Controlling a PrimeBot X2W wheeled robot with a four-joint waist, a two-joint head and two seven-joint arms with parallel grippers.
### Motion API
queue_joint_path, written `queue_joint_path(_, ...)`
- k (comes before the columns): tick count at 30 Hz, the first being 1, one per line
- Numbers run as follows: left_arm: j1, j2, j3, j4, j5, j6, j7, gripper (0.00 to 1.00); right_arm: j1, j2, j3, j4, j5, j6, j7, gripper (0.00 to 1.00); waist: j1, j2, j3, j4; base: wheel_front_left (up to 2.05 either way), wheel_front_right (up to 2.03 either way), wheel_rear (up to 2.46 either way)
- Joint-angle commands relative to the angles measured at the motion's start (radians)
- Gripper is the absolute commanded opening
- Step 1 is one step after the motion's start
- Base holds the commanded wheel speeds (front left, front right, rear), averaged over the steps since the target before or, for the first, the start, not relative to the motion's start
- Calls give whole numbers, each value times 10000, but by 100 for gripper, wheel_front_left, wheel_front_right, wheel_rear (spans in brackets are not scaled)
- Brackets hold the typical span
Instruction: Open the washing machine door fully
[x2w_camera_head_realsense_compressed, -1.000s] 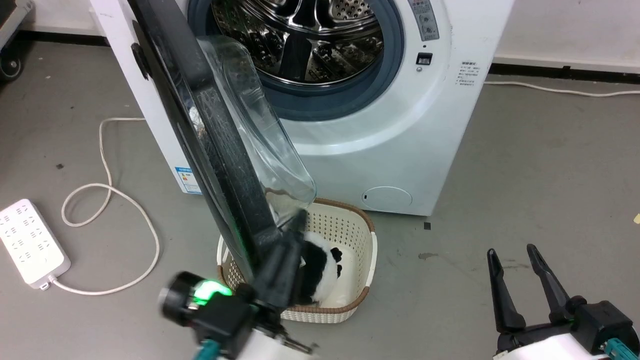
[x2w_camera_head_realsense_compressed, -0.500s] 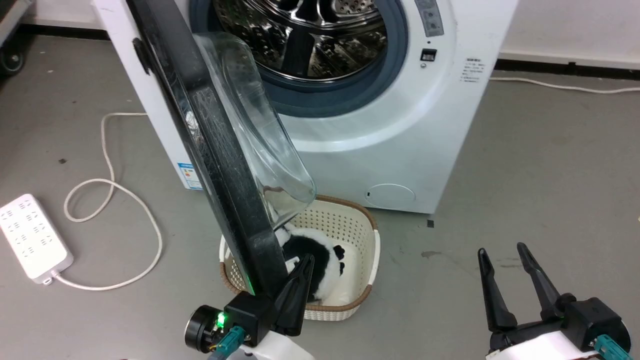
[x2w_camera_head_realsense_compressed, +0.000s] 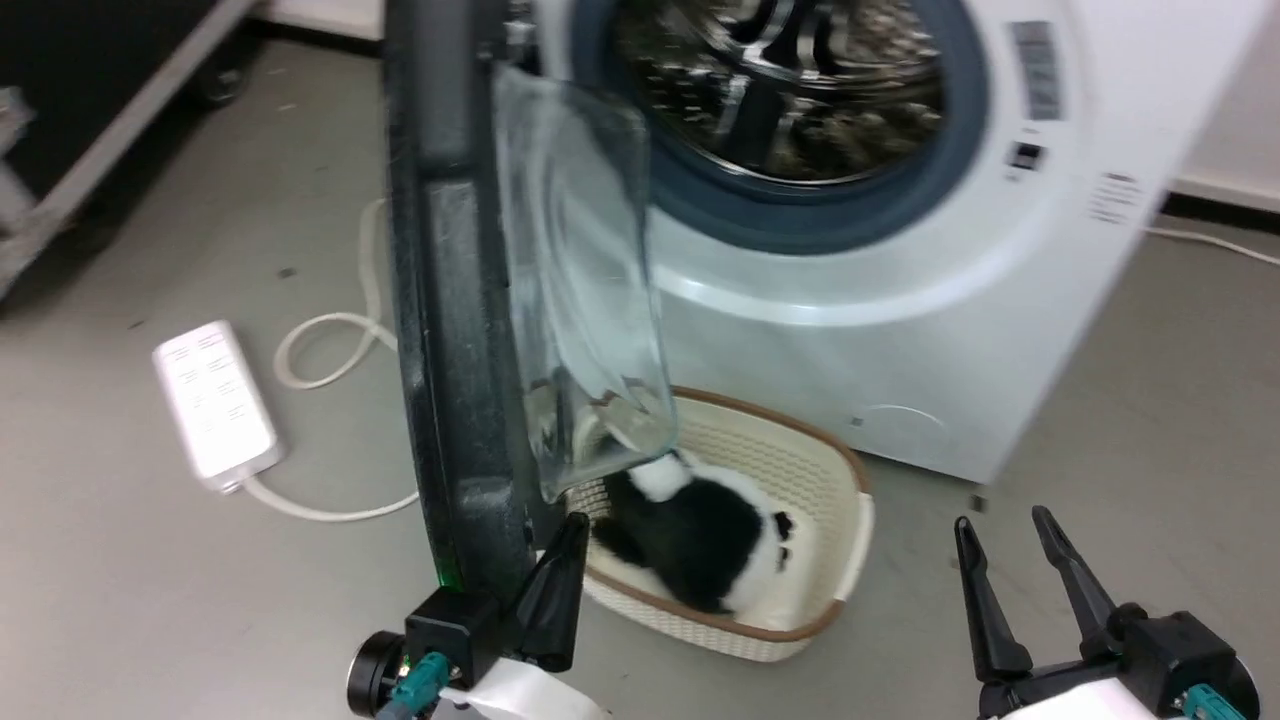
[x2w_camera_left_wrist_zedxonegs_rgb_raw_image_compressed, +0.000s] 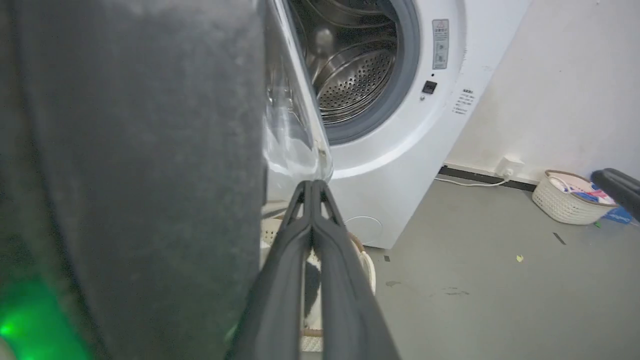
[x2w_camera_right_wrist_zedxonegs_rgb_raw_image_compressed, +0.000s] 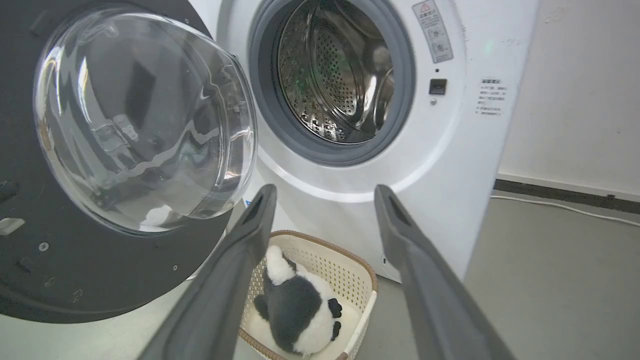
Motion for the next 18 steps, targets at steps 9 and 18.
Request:
queue_joint_path(9,-282,358,788,88,-376,345,-195,0,-29,-204,232,-1,-93,6,-43,100,0,0,444,1893,0,0,0)
queue_joint_path(18,-956,1051,2226,172,-1322,399,-92,0,-186,-554,312,-327,-333,6,253,100,0,0,1420,2494,0,0,0)
